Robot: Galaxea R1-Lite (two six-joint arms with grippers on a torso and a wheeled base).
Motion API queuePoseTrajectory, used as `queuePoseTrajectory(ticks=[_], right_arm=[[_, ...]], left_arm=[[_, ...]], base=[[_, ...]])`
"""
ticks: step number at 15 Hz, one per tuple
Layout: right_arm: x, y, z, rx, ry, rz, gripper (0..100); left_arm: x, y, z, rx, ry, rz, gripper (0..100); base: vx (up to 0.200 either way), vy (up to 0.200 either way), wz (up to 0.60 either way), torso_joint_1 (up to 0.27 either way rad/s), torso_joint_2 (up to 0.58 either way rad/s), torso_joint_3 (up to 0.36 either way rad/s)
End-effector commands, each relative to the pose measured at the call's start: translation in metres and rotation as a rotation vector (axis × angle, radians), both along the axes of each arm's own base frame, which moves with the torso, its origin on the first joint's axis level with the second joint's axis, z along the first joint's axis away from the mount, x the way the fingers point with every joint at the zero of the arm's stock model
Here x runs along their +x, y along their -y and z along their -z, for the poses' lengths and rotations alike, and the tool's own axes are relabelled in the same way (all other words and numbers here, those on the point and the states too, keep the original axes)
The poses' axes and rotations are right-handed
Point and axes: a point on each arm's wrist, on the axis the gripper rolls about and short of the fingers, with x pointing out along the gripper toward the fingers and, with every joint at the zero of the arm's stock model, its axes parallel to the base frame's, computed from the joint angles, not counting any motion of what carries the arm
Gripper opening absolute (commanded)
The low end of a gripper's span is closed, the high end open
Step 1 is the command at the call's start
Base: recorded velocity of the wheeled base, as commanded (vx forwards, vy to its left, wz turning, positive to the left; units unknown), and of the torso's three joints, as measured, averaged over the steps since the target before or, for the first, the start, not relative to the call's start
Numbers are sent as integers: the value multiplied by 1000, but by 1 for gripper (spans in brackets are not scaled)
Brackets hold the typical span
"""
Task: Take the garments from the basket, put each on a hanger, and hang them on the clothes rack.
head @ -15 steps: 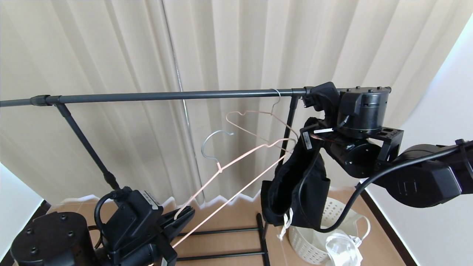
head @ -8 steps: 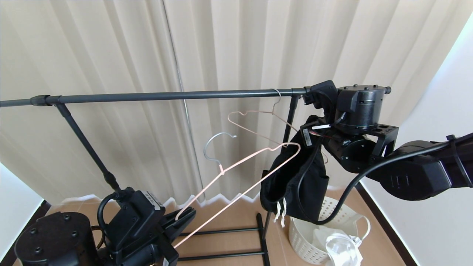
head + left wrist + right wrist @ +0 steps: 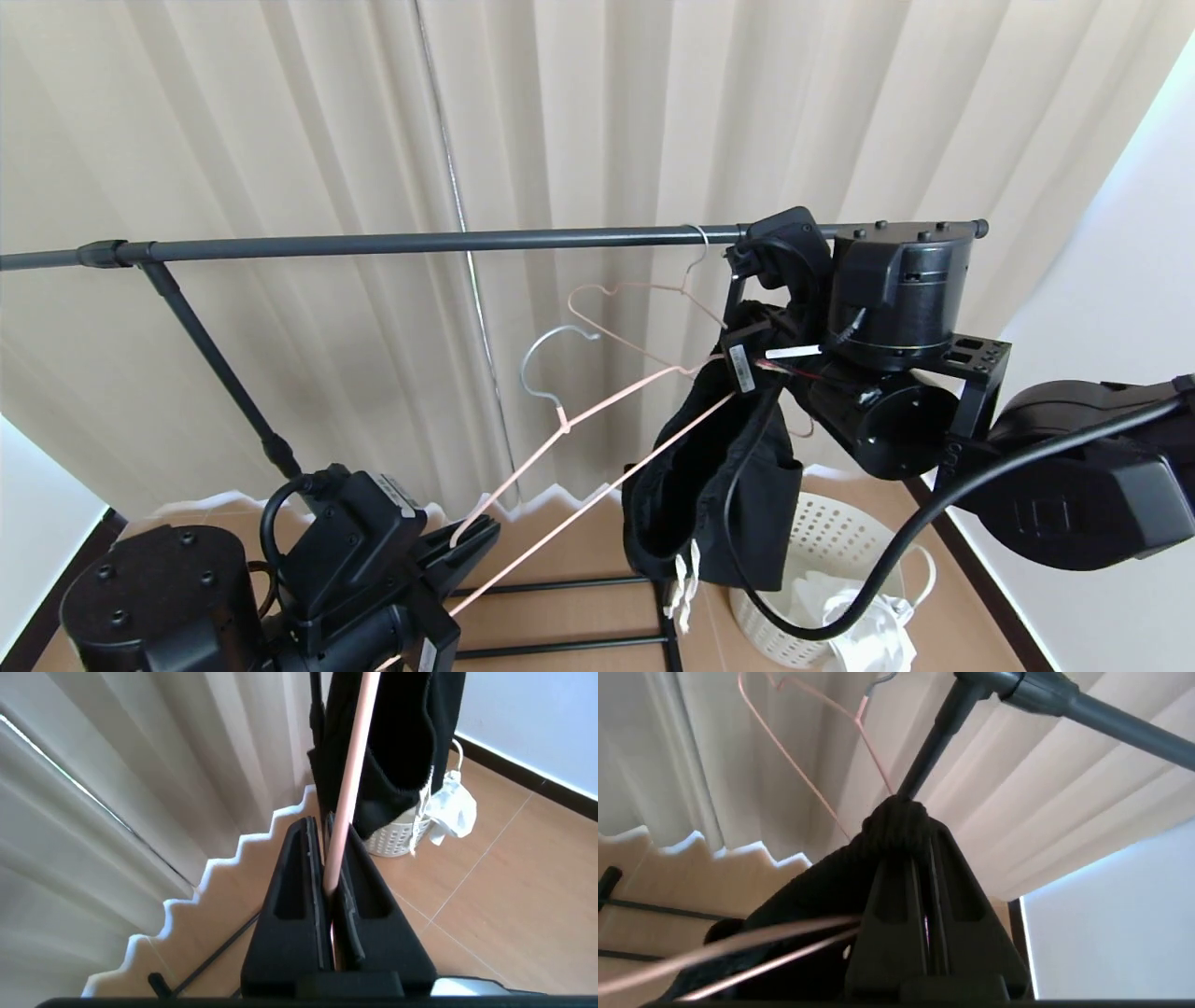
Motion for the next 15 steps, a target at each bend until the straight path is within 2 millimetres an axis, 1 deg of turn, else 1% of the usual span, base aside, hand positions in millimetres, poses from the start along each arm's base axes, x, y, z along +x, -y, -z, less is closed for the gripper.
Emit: queuePoseTrajectory(ticks=[1,2,5,6,7,10,11,12,15], right_arm=[[-9,-6,1,5,-3,-31,0],[-10,-8,1,9,-3,-34,0],[-22,-23,3,24,-12,-85,0],[-23,-25,2,29,-11,-91,0],[-26,-29,1,45,-8,-102,0],[-34,-38,2,76,-14,-131,0],[-34,-38,2,76,-14,-131,0],[-39,-46,6,95,-24,-151,0],[-47,-55,3,120,-21,-182,0]], left_arm=[[2,0,-1,-4,3,-6,0],[2,0,0,-3,2,-7,0],[8,3,-2,-18,2,-19,0],[10,2,-1,-20,-1,-26,0],[15,2,1,-16,-10,-39,0],[19,3,4,-33,7,-49,0],[19,3,4,-33,7,-49,0],[22,6,8,-41,18,-52,0],[25,7,12,-46,26,-51,0]], base=[[0,0,0,0,0,0],[0,0,0,0,0,0],[0,0,0,0,0,0],[0,0,0,0,0,0],[0,0,0,0,0,0],[0,0,0,0,0,0],[0,0,0,0,0,0],[0,0,0,0,0,0],[0,0,0,0,0,0]])
